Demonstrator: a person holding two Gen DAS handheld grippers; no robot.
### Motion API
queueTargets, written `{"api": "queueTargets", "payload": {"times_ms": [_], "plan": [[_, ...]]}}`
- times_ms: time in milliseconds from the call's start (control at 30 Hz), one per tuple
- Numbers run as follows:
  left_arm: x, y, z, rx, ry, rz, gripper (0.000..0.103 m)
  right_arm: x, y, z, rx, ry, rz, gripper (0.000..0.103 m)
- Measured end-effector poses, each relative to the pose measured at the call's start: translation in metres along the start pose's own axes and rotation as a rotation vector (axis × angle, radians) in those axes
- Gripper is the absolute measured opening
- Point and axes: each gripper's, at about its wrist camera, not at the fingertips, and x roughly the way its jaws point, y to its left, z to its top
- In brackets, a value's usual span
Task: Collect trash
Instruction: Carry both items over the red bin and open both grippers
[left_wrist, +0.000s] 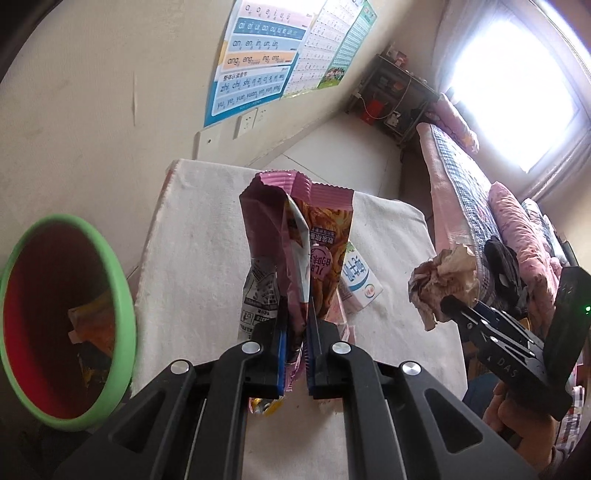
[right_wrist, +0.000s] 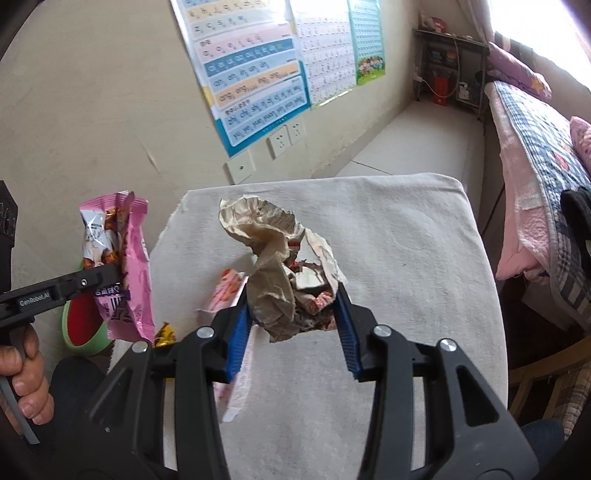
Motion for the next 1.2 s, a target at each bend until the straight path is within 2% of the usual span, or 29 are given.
{"api": "queueTargets", "payload": {"times_ms": [533,1200], "plan": [[-0.042,0.048,-0.010,-0.059,-0.060,0.045,0.005,-0.004,0.076,-0.004,-0.107,0.011,0.095,0.042],[-0.103,0.172,-0.025,-0.237,-0.125,0.182,0.005,0.035,0.223,0.014,-0.284,0.052,0.266,0.042]]}}
